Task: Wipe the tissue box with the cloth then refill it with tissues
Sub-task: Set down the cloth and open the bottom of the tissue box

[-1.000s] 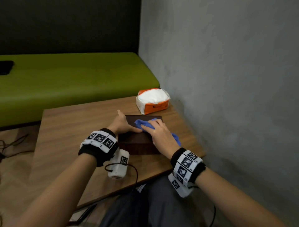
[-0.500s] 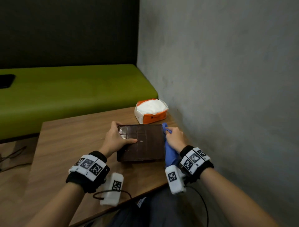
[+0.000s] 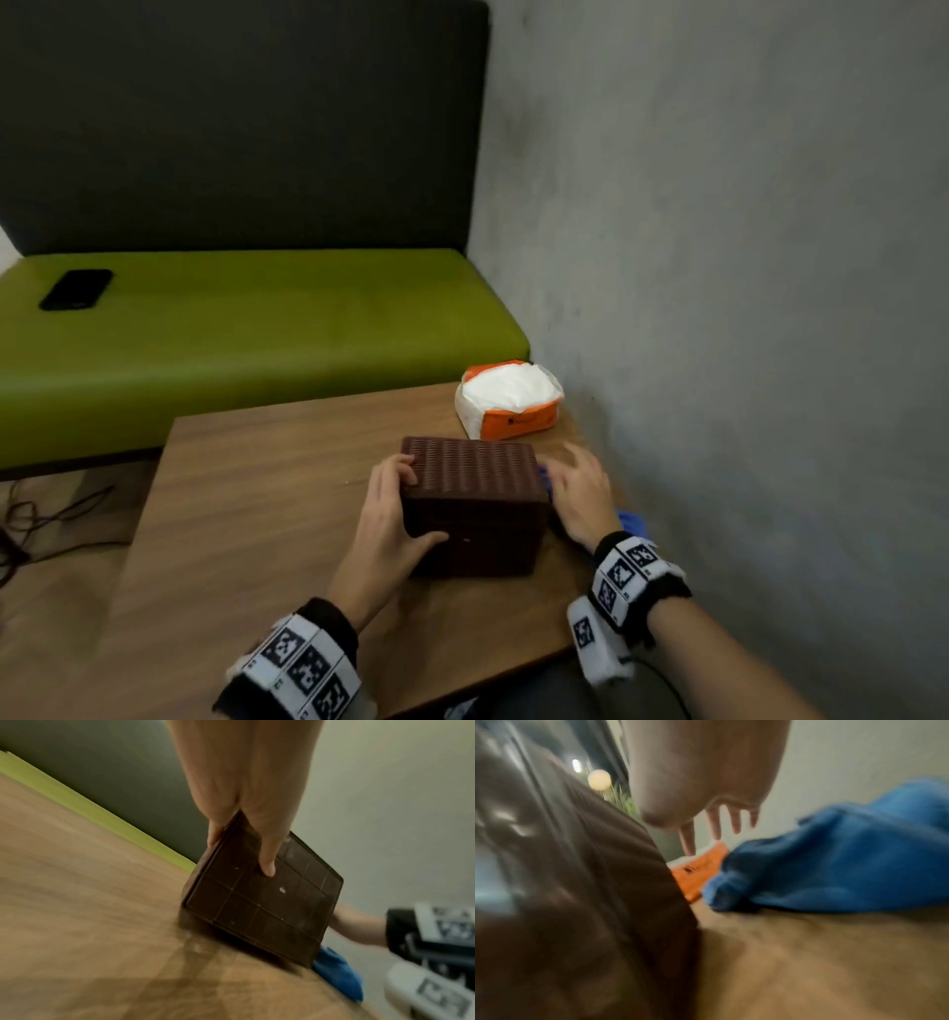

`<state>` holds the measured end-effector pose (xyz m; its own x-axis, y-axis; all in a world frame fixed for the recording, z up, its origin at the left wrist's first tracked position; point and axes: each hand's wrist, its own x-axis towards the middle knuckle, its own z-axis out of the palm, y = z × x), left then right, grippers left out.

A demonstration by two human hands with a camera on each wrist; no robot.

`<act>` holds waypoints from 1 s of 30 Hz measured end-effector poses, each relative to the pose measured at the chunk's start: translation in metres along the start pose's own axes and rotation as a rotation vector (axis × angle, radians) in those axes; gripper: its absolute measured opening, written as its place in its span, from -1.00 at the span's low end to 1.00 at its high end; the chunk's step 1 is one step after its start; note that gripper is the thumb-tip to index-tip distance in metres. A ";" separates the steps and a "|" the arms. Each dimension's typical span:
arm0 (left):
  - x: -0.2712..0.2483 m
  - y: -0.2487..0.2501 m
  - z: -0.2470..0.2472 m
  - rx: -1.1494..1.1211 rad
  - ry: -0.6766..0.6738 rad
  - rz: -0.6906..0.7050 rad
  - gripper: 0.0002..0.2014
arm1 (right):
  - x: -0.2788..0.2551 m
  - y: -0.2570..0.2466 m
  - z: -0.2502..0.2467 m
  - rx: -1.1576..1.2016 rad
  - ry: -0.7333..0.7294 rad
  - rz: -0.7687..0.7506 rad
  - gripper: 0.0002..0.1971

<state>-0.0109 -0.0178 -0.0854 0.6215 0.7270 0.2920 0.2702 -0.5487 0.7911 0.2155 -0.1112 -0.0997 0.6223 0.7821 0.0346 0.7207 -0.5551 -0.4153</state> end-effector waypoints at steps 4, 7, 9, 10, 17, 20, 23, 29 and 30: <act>-0.006 -0.006 -0.001 -0.089 -0.006 -0.021 -0.24 | -0.004 -0.036 -0.025 0.297 -0.057 0.072 -0.45; 0.006 0.002 -0.004 -0.412 0.018 -0.298 -0.09 | -0.002 -0.042 -0.030 0.321 -0.280 0.159 -0.41; 0.023 0.001 -0.003 -0.420 -0.039 -0.479 -0.26 | -0.001 -0.044 -0.028 0.311 -0.338 0.148 -0.44; 0.031 -0.001 -0.003 -0.401 -0.089 -0.518 -0.34 | 0.000 -0.043 -0.027 0.304 -0.338 0.138 -0.43; 0.029 -0.001 -0.006 -0.492 0.078 -0.123 -0.46 | -0.012 -0.055 -0.045 0.404 -0.016 -0.250 -0.58; 0.009 -0.015 0.007 -0.399 0.046 -0.119 -0.35 | -0.021 -0.049 -0.028 0.310 -0.037 -0.366 -0.39; -0.002 -0.032 0.019 -0.342 -0.005 -0.100 -0.25 | -0.030 -0.036 -0.008 0.250 -0.076 -0.419 -0.41; 0.000 -0.051 0.026 -0.236 -0.086 -0.058 -0.10 | -0.035 -0.021 0.010 0.113 -0.048 -0.532 -0.47; 0.002 -0.051 0.026 -0.225 -0.086 -0.064 -0.09 | -0.036 -0.020 0.011 0.102 -0.049 -0.541 -0.47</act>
<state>-0.0046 0.0011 -0.1390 0.6713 0.7142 0.1980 0.1463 -0.3896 0.9093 0.1757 -0.1249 -0.1026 0.1543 0.9618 0.2260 0.8989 -0.0417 -0.4362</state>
